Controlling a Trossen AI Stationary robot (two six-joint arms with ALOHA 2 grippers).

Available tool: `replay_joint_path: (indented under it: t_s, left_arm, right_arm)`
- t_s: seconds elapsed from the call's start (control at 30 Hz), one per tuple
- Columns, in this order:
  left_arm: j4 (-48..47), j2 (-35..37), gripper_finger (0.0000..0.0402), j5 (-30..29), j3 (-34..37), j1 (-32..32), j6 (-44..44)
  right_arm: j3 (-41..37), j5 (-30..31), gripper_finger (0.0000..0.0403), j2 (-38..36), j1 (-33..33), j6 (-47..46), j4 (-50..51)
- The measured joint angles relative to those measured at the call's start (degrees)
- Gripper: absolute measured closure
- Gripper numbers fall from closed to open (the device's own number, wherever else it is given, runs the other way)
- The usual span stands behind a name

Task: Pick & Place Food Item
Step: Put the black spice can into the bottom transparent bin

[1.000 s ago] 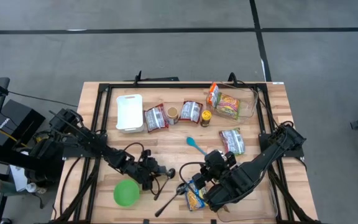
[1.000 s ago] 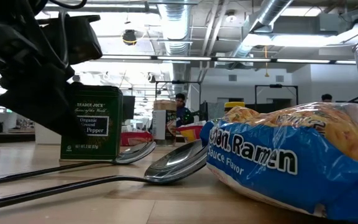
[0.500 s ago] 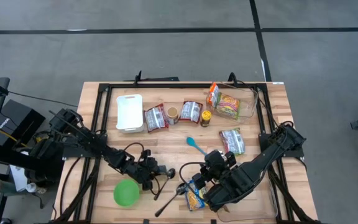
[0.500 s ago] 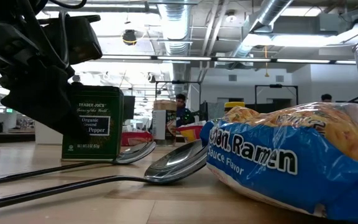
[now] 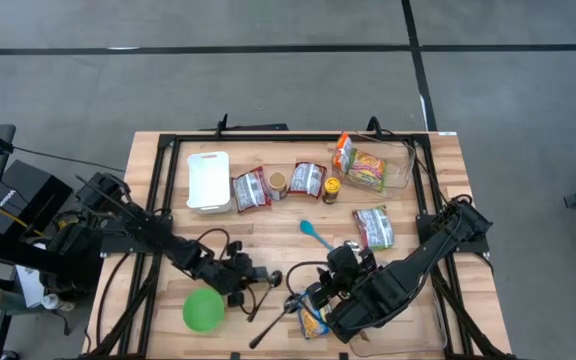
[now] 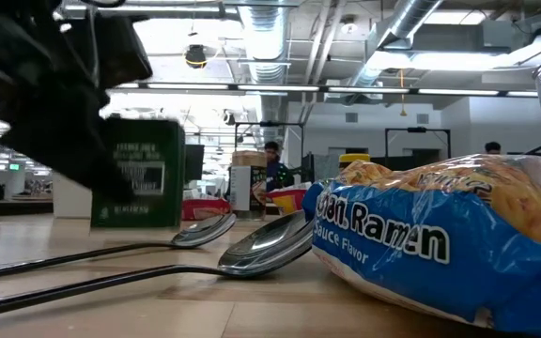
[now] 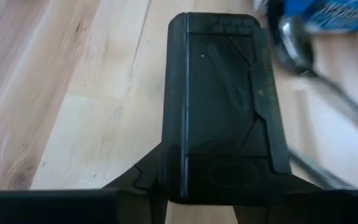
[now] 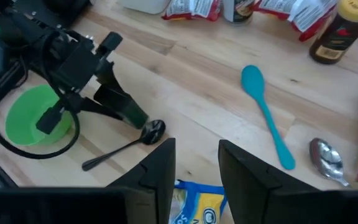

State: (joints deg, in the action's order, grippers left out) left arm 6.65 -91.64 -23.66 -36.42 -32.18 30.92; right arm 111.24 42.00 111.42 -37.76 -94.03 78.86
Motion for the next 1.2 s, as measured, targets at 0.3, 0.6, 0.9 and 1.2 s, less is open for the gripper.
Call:
replay_joint_path:
  t_s: [0.3, 0.6, 0.9, 1.2]
  left_arm:
    - [-0.2, 10.3, 0.0277, 2.7, 0.0, 0.0, 0.0]
    - [-0.7, 18.6, 0.0279, 2.7, 0.0, -0.2, -0.2]
    - [-1.6, 20.1, 0.0287, 5.7, 0.0, -0.4, -0.4]
    - [-1.6, 20.1, 0.0288, 6.3, 0.0, -3.0, -0.4]
  right_arm:
    - [0.0, -0.1, 0.0287, 0.0, 0.0, 0.0, -1.0]
    - [0.0, -0.1, 0.0287, 0.0, 0.0, 0.0, -7.6]
    - [0.0, -0.1, 0.0287, 0.0, 0.1, 0.0, -17.5]
    - [0.0, -0.1, 0.0287, 0.0, 0.0, 0.0, -23.4]
